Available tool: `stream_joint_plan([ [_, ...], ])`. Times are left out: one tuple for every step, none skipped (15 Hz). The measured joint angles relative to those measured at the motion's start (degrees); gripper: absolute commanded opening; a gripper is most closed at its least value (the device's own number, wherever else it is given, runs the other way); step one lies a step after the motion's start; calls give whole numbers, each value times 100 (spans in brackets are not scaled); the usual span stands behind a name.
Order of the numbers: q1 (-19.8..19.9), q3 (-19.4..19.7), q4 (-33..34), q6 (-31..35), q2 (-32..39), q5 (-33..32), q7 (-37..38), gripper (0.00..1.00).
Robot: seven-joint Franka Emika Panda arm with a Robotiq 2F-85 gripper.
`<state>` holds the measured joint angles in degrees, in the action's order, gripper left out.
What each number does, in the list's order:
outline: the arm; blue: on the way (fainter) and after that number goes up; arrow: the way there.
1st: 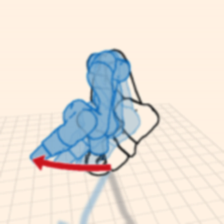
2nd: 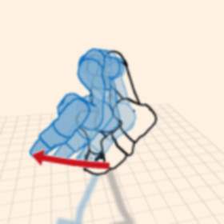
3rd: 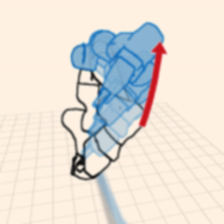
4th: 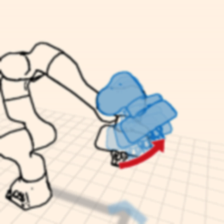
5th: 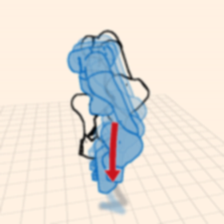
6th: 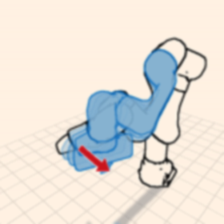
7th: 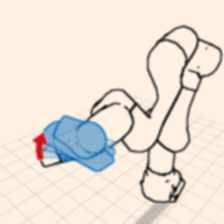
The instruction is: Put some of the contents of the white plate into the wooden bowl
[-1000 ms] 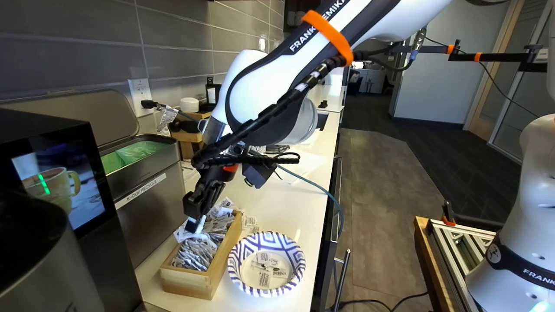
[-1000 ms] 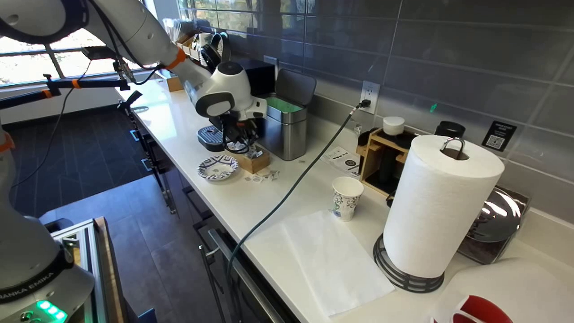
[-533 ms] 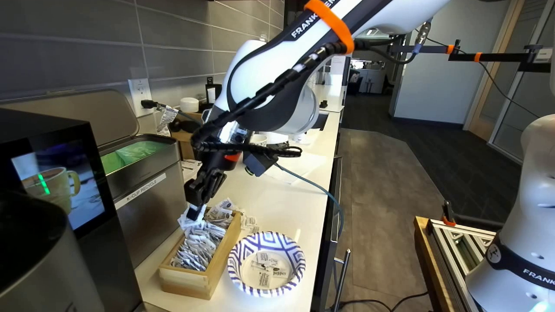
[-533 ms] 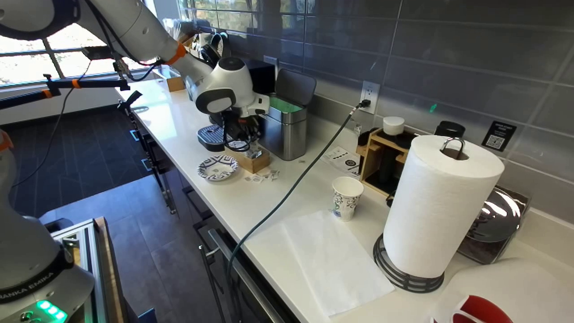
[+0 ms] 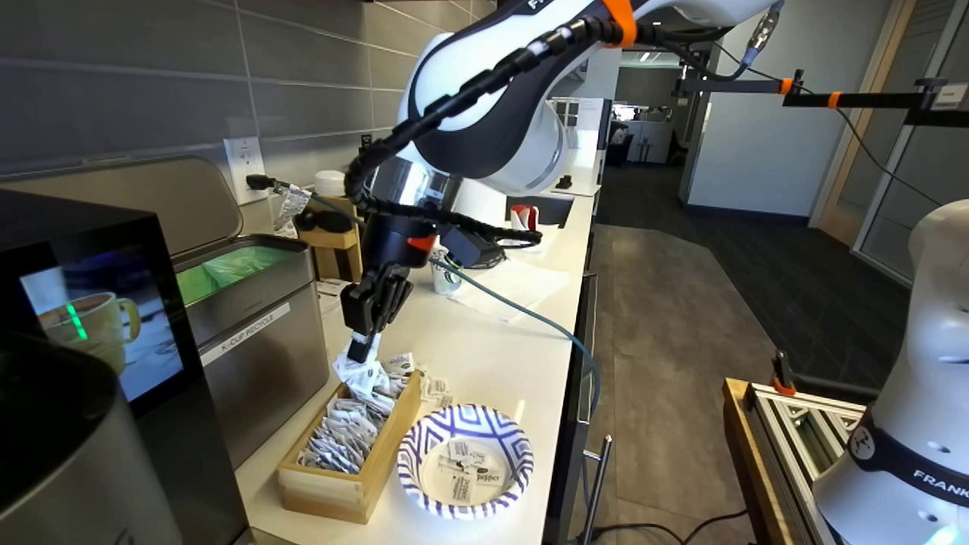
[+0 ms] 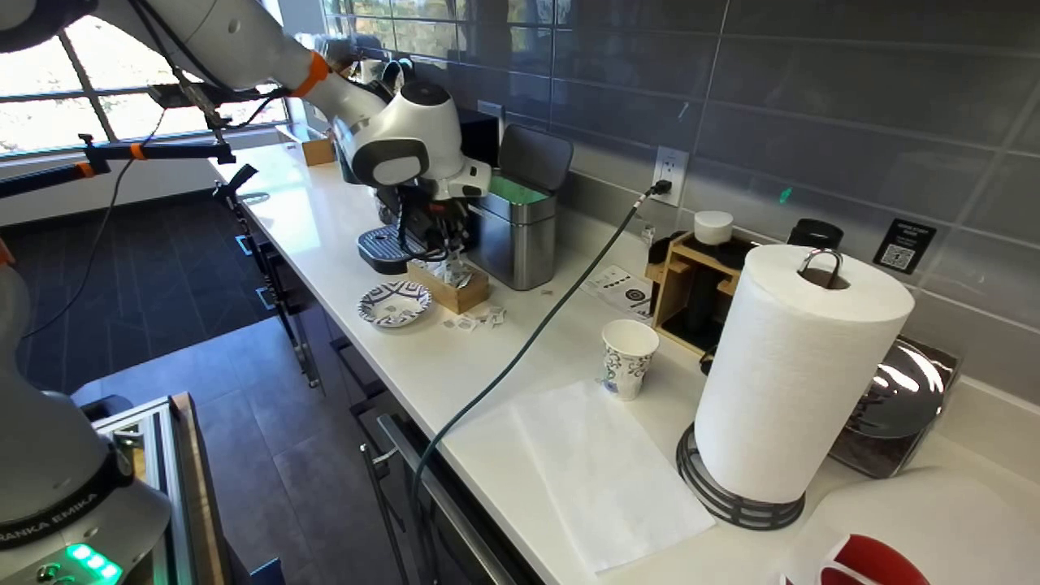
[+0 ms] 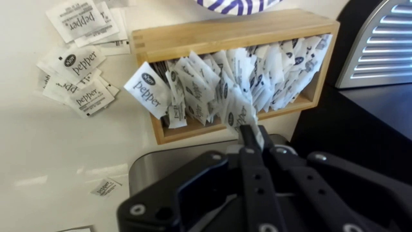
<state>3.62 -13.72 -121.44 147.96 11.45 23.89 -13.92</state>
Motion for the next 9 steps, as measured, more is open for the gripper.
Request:
stream_joint_plan([
  [-4,24,3,-163,-46,9,11,1],
  [-21,59,3,-310,-91,9,40,1],
  [-48,97,3,-434,-126,9,66,1],
  [-89,136,1,-504,-145,0,103,1],
  [-140,166,-3,-519,-148,-2,127,1],
  [-194,179,-12,-514,-145,-2,140,1],
  [-253,184,-24,-481,-138,-2,147,1],
  [-321,187,-46,-380,-127,-20,174,1],
  [-392,190,-73,-250,-112,-48,215,1],
])
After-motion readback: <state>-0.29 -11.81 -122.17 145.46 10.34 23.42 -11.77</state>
